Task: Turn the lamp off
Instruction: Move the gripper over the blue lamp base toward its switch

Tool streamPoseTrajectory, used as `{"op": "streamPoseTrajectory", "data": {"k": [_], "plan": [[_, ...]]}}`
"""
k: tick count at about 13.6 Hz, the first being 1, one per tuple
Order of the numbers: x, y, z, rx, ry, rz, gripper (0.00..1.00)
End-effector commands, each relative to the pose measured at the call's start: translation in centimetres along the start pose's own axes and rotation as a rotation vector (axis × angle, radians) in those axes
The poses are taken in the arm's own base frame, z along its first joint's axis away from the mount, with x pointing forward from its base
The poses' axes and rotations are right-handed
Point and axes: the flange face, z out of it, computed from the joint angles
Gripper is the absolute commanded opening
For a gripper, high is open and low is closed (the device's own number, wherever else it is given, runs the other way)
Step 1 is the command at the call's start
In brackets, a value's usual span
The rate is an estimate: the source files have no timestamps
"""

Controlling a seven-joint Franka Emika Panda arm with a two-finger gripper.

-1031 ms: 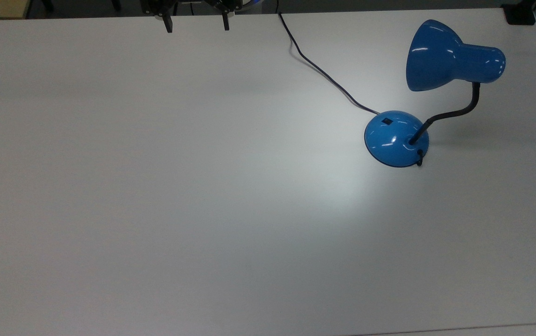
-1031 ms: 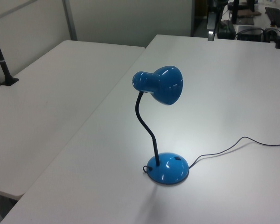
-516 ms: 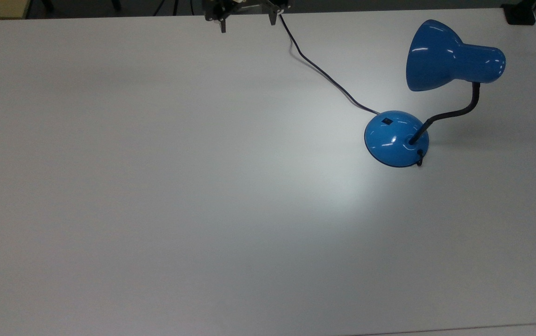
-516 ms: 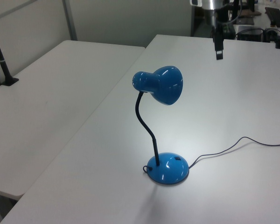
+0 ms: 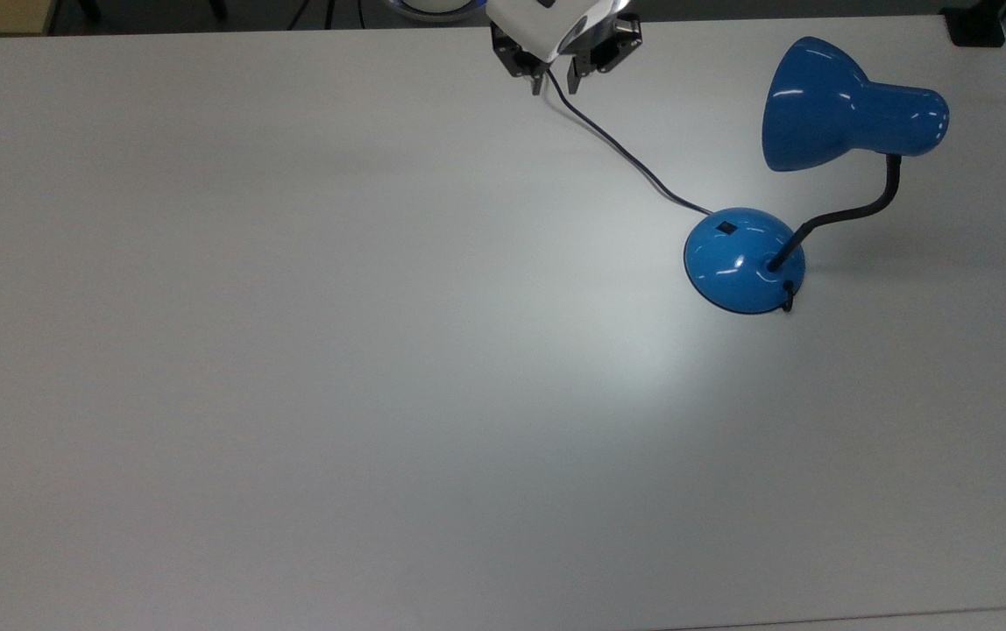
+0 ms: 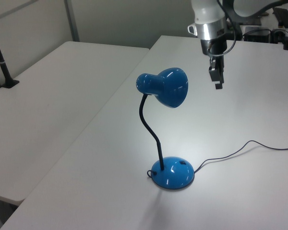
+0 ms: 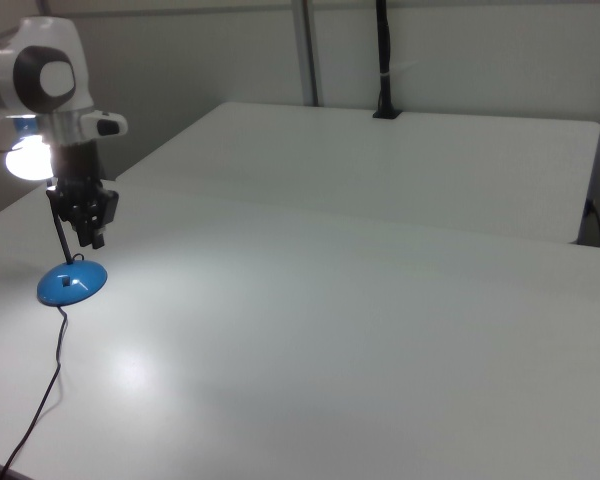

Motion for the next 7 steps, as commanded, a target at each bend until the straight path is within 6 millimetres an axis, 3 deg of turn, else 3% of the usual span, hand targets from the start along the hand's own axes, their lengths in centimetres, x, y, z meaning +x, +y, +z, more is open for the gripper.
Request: {"op": "streamPoseTrajectory", "data": {"k": [1, 5, 7], "plan": [[0.5, -3.7, 3.1, 0.106, 0.046, 0.125, 0.00], [2.3, -5.5, 6.5, 0.280, 0.046, 0.186, 0.00], [2.2, -7.4, 8.0, 0.322, 0.058, 0.187, 0.00]]}}
